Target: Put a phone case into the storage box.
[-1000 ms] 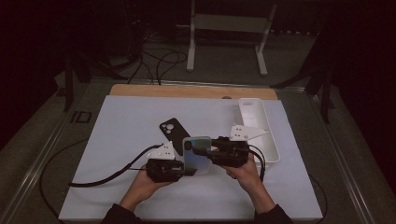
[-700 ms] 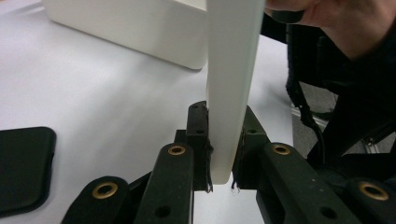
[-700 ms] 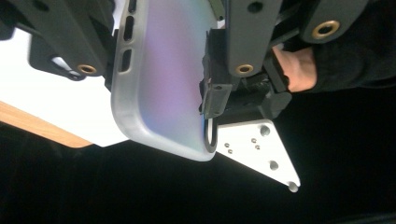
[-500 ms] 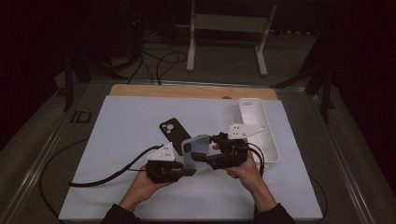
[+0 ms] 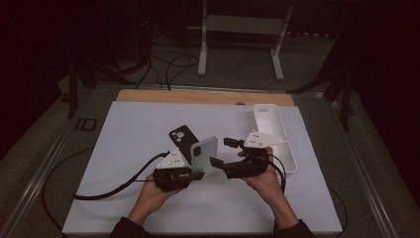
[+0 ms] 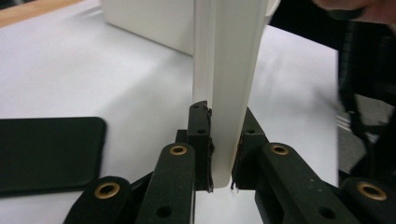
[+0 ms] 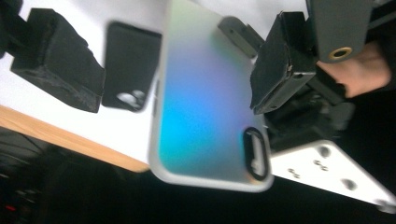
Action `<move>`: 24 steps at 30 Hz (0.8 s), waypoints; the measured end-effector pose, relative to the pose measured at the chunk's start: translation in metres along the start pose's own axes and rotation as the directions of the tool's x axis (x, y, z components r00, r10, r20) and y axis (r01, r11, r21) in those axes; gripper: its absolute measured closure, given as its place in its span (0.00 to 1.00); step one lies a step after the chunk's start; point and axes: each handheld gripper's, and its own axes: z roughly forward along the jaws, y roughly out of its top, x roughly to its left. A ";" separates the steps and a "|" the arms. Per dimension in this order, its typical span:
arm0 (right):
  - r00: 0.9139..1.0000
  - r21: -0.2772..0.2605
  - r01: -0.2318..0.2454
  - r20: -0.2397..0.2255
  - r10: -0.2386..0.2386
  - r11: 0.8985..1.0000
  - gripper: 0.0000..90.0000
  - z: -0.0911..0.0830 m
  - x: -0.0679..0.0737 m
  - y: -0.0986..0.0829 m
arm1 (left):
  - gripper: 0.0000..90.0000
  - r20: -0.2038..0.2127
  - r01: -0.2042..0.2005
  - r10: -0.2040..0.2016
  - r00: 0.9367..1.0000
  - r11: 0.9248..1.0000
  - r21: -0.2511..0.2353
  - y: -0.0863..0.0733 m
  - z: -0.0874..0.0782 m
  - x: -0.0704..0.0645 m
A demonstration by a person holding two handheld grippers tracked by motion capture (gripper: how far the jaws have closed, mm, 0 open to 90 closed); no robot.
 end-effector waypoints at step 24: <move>0.990 0.060 -0.030 0.143 0.021 0.998 0.15 0.041 0.028 0.013 | 0.90 -0.180 0.049 -0.043 0.983 0.998 0.026 -0.002 0.005 0.000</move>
